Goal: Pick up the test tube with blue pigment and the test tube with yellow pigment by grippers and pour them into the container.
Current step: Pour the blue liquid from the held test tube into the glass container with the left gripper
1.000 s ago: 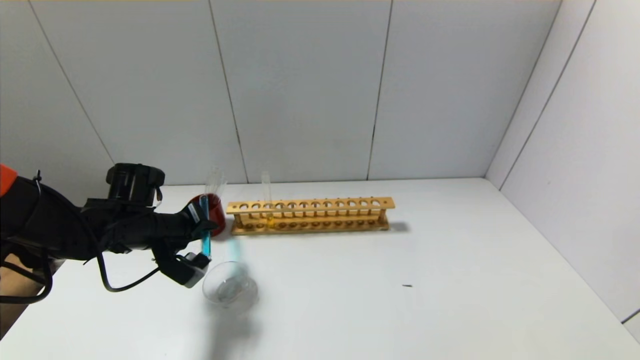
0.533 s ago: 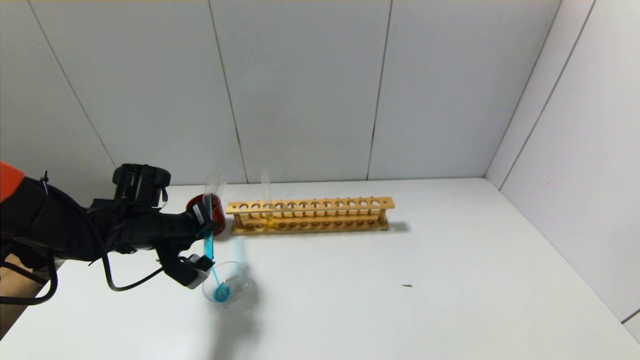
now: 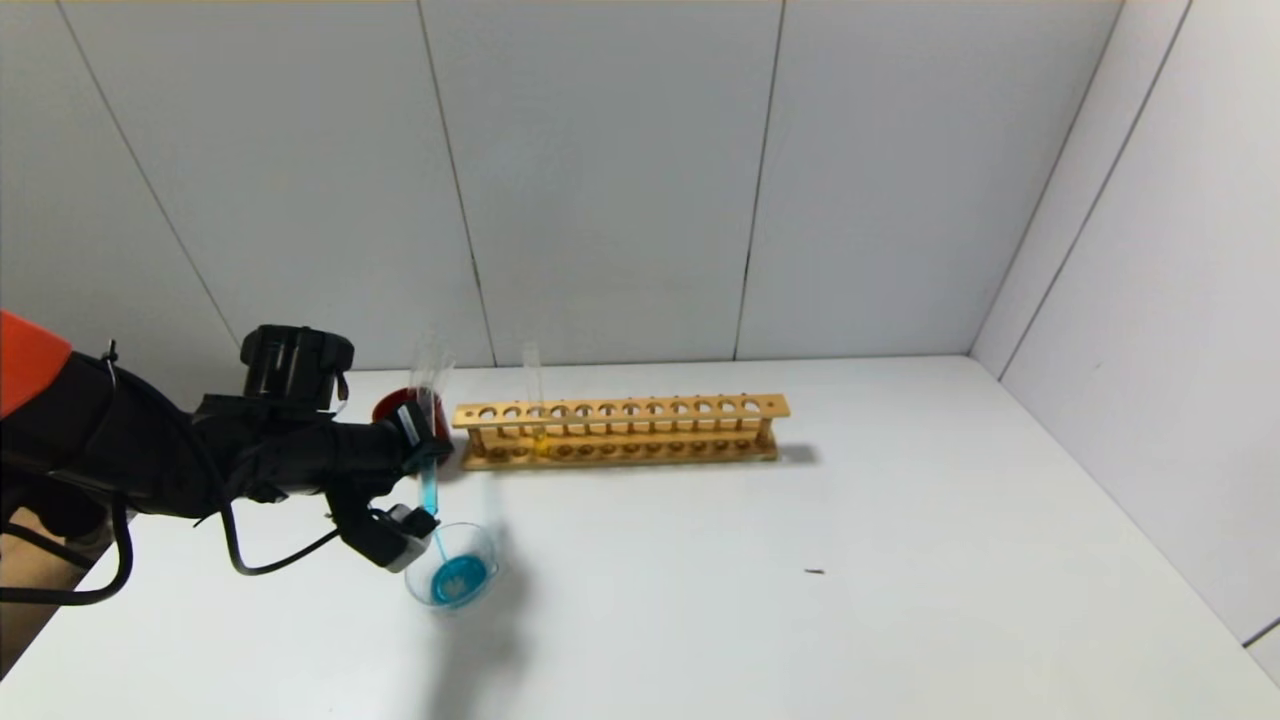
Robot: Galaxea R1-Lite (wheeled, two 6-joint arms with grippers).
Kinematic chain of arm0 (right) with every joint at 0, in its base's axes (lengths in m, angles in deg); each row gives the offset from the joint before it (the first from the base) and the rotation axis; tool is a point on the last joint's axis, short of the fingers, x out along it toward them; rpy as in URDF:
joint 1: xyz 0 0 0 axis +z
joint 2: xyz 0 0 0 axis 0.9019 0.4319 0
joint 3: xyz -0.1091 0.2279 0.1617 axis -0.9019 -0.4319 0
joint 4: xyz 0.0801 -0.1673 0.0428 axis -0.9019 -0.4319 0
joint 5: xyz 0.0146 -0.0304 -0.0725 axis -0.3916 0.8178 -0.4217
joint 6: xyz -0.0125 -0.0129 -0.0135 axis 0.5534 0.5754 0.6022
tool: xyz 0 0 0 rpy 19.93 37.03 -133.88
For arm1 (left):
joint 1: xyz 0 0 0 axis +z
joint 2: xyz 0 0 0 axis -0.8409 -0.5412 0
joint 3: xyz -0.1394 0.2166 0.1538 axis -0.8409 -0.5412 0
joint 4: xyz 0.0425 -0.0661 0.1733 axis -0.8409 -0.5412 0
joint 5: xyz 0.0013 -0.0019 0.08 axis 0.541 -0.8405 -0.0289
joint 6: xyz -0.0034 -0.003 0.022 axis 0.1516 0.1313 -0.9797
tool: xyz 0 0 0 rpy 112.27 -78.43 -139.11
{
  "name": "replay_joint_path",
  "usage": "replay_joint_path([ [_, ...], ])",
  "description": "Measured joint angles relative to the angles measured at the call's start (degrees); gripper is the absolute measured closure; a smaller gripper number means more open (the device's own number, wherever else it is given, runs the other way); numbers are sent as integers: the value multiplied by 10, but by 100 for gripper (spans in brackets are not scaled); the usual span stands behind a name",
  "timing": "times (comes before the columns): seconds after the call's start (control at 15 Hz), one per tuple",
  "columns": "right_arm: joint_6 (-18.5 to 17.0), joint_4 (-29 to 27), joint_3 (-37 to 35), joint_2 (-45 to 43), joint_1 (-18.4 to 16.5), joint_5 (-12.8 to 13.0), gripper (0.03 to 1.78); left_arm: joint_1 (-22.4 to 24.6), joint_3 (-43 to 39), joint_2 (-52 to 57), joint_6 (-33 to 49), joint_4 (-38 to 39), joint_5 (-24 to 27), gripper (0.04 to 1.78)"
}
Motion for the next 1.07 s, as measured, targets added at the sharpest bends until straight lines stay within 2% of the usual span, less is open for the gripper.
replay_joint_path([
  [1.07, 0, 0, 0, 0, 0, 0, 6, -1, -5, 4, -40, 31, 0, 149],
])
